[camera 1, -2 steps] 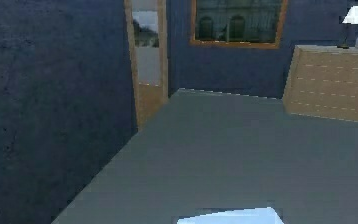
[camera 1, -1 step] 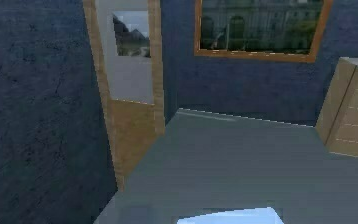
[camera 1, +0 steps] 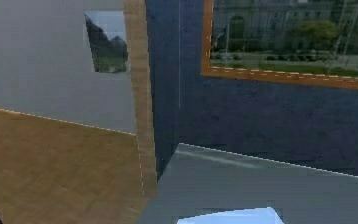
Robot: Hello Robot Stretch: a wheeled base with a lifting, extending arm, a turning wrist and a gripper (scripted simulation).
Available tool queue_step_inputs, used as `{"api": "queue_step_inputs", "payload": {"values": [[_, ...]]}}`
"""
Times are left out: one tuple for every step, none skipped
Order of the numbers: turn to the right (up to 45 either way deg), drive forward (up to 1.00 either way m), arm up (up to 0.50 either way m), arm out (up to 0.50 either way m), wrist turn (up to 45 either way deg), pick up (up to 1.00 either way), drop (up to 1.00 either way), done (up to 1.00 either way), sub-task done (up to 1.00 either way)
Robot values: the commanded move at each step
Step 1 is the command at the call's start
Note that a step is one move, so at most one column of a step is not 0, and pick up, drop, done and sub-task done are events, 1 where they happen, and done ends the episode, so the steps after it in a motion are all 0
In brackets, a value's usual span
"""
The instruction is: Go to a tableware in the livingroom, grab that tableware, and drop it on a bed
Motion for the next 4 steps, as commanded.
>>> {"api": "queue_step_inputs", "payload": {"values": [[3.0, 0.00, 0.00, 0.00, 0.0, 0.00, 0.00, 0.00, 0.00], [0.0, 0.85, 0.00, 0.00, 0.0, 0.00, 0.00, 0.00, 0.00], [-45.0, 0.00, 0.00, 0.00, 0.0, 0.00, 0.00, 0.00, 0.00], [-36.0, 0.00, 0.00, 0.00, 0.0, 0.00, 0.00, 0.00, 0.00]]}}
